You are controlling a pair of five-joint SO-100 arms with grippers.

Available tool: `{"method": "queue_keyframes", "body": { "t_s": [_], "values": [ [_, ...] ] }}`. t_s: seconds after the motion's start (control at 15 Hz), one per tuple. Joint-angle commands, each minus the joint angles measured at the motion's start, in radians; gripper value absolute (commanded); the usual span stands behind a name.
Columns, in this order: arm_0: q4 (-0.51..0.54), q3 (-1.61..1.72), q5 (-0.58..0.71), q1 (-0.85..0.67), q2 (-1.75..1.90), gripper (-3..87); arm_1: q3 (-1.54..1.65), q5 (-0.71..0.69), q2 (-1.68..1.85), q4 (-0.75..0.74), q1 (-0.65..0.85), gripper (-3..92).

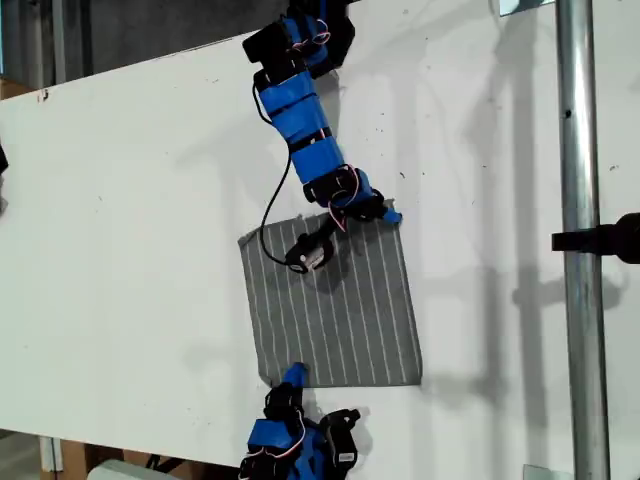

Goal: Grasp corners of a towel and fold twice.

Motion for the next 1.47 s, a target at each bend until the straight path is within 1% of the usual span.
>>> {"method": "queue_keyframes", "body": {
  "t_s": [0.0, 0.07, 0.13, 0.4, 0.47, 0.53, 0.6, 0.67, 0.73, 0.8, 0.93, 1.0, 1.13, 1.2, 1.27, 1.4],
  "values": [
    [-0.002, 0.0, -0.015, -0.008, 0.005, 0.9, -0.089, -0.009, -0.029, -0.014, 0.009, 23.0],
    [0.0, 0.0, -0.021, -0.006, 0.005, 0.9, -0.106, -0.008, -0.055, -0.015, 0.009, 6.8],
    [0.0, 0.0, -0.029, -0.006, 0.005, 0.8, -0.118, 0.0, -0.069, -0.012, 0.012, -0.1],
    [0.002, -0.005, -0.052, 0.0, 0.005, 1.5, -0.121, -0.008, -0.074, -0.015, 0.017, -0.1],
    [-0.021, -0.015, -0.044, 0.025, 0.005, -0.7, -0.121, -0.009, -0.074, -0.014, 0.018, -0.1],
    [-0.069, -0.048, -0.032, 0.066, 0.005, -2.8, -0.12, -0.009, -0.072, -0.014, 0.018, -0.1],
    [-0.086, -0.11, -0.028, 0.095, 0.003, -2.9, -0.118, -0.009, -0.074, -0.017, 0.018, -0.1],
    [-0.058, -0.198, -0.035, 0.118, -0.015, -2.9, -0.118, -0.009, -0.078, -0.018, 0.021, -0.1],
    [-0.037, -0.291, -0.054, 0.152, -0.109, -2.9, -0.117, -0.009, -0.08, -0.02, 0.026, -0.1],
    [-0.043, -0.382, -0.071, 0.196, -0.252, -2.9, -0.12, -0.017, -0.08, -0.02, 0.031, -0.1],
    [-0.081, -0.563, -0.083, 0.295, -0.558, -2.9, -0.121, -0.023, -0.077, -0.017, 0.038, -0.1],
    [-0.083, -0.663, -0.089, 0.347, -0.736, -2.9, -0.121, -0.025, -0.075, -0.014, 0.041, -0.1],
    [-0.121, -0.834, -0.115, 0.477, -1.057, -2.9, -0.121, -0.025, -0.075, -0.012, 0.043, -0.1],
    [-0.104, -0.93, -0.167, 0.541, -1.192, -2.9, -0.12, -0.025, -0.075, -0.006, 0.046, -0.1],
    [-0.127, -1.014, -0.193, 0.609, -1.301, -2.9, -0.12, -0.025, -0.075, 0.0, 0.048, -0.1],
    [-0.115, -1.143, -0.284, 0.732, -1.466, -2.9, -0.12, -0.025, -0.072, 0.005, 0.052, -0.1]
  ]
}}
